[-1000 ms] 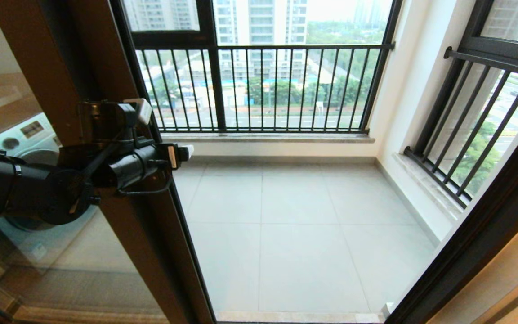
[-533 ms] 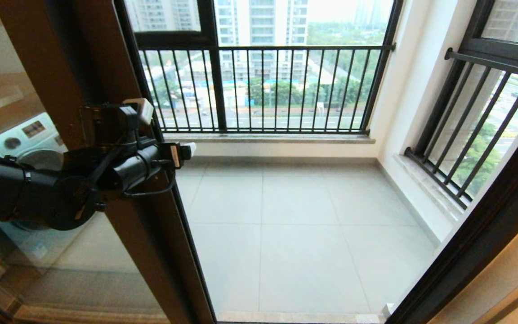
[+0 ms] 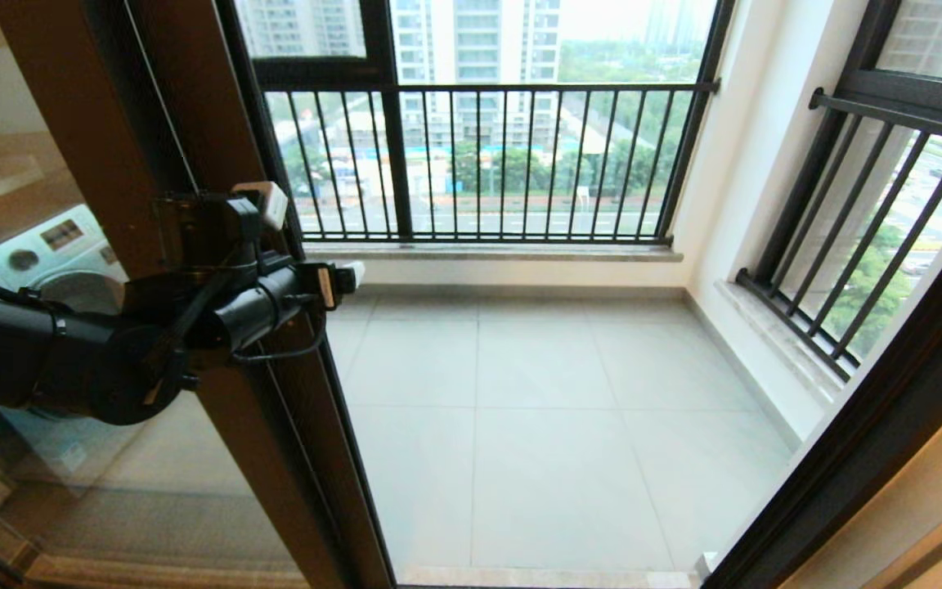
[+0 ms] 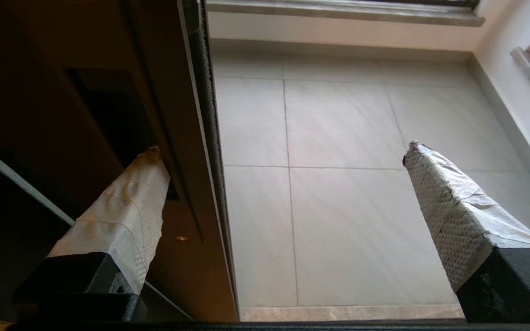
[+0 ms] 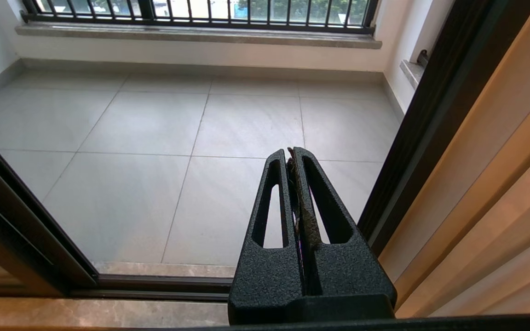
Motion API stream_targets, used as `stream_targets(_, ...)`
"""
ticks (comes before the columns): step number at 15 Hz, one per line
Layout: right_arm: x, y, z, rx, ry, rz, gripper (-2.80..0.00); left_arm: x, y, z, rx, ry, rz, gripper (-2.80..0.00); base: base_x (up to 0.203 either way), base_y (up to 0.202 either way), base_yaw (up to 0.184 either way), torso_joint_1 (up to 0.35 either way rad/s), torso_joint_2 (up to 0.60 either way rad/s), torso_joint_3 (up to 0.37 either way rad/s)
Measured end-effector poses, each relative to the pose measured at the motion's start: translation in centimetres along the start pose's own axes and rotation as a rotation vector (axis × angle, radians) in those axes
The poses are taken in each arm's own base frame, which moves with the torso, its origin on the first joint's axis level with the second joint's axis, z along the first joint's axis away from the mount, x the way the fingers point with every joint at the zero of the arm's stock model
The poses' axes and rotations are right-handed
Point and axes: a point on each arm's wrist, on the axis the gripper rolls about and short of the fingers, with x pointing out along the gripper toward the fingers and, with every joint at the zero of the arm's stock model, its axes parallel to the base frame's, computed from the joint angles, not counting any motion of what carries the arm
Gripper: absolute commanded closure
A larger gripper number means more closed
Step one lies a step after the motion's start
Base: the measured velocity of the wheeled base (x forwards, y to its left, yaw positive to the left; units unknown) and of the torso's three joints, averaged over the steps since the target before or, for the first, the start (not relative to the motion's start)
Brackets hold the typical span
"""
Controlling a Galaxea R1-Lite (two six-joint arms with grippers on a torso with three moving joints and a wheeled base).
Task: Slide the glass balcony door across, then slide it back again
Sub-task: Close the slid door
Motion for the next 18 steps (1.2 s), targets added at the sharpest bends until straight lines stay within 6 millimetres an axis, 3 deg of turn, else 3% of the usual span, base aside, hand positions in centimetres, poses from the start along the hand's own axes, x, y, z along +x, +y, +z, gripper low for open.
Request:
stream_targets(13,0.0,0.0,0.0,0.0,0.0,0.0,0.0,0.0,-2.7,-1.0,0.015,0.027,-0.065,-2.8,0.0,0.0,0.0,0.0,0.0,0.0)
stream_targets(18,0.0,0.0,0.0,0.0,0.0,0.0,0.0,0.9,-4.2,-1.5,0.012,-0.069,-0.034,-2.8,0.0,0.0,0.0,0.0,0.0,0.0)
